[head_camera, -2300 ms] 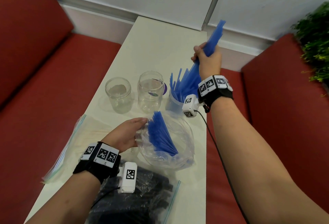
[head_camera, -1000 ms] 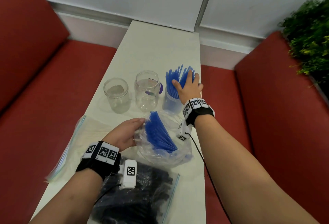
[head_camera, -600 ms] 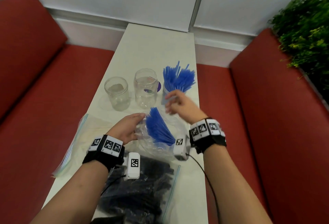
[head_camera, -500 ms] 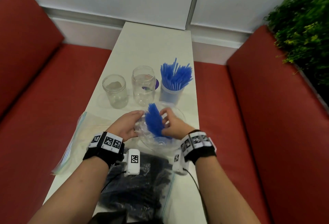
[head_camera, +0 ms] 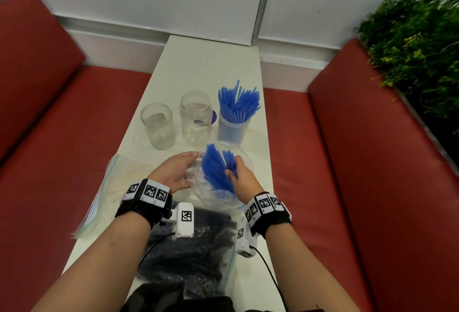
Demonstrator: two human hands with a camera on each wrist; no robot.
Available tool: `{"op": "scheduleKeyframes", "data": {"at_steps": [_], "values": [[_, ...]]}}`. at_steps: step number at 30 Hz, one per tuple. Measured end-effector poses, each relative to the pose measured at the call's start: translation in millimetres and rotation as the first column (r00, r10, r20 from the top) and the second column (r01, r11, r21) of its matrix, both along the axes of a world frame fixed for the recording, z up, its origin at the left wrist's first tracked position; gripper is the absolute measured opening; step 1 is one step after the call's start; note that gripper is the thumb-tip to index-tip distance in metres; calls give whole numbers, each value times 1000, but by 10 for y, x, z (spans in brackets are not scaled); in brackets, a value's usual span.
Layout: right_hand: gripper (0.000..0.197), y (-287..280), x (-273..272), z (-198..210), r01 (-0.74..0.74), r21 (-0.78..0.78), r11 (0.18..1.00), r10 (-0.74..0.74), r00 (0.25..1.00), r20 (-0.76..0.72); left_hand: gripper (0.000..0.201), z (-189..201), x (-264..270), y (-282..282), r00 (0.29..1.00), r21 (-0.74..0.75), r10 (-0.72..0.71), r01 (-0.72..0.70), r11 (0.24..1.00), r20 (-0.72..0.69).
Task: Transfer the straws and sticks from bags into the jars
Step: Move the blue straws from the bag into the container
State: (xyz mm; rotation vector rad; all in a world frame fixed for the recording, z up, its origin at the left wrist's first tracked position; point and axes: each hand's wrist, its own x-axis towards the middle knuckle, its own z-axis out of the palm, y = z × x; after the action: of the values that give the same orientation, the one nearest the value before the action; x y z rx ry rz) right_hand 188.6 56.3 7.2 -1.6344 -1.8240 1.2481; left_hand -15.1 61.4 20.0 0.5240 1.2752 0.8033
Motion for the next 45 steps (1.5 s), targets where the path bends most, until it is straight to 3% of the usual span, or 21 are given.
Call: {"op": "scheduleKeyframes", "data": {"at_steps": [7, 11, 16, 19, 22, 26, 34, 40, 45], "values": [[15, 136, 8, 300, 121, 163, 979, -87, 975, -203, 28, 15, -42, -6, 1000, 3, -10, 10, 1000, 0], [2, 144, -32, 339, 101, 101, 990, -70, 958, -278, 28, 6, -28, 8, 1000, 1, -15, 15, 1000, 12], [17, 264, -3, 525, 119, 62, 991, -91, 938, -334, 26, -13, -56, 48, 1000, -13, -16, 16, 1000, 24], [23, 543, 67, 1013, 44, 183, 982, 41, 899, -436, 26, -25, -91, 85, 999, -20, -9, 10, 1000, 30], [21, 831, 112, 1457, 84, 271, 959, 90, 818, -569, 27, -53, -120, 125, 999, -18, -29, 29, 999, 33], [13, 1150, 121, 1572, 179, 253, 951, 59, 695, -716, 27, -86, -142, 146, 999, -22, -21, 22, 1000, 47], [13, 1684, -43, 1272, 304, 264, 915, -104, 813, -573, 26, -115, -156, 213, 999, -43, 12, -10, 999, 53], [10, 1986, -78, 1386, 361, 337, 869, -118, 814, -569, 26, -121, -189, 264, 999, -55, 14, -12, 998, 44], [10, 2033, -108, 1136, 366, 305, 879, -158, 829, -537, 26, -157, -177, 290, 999, -62, 33, -31, 998, 34]]}}
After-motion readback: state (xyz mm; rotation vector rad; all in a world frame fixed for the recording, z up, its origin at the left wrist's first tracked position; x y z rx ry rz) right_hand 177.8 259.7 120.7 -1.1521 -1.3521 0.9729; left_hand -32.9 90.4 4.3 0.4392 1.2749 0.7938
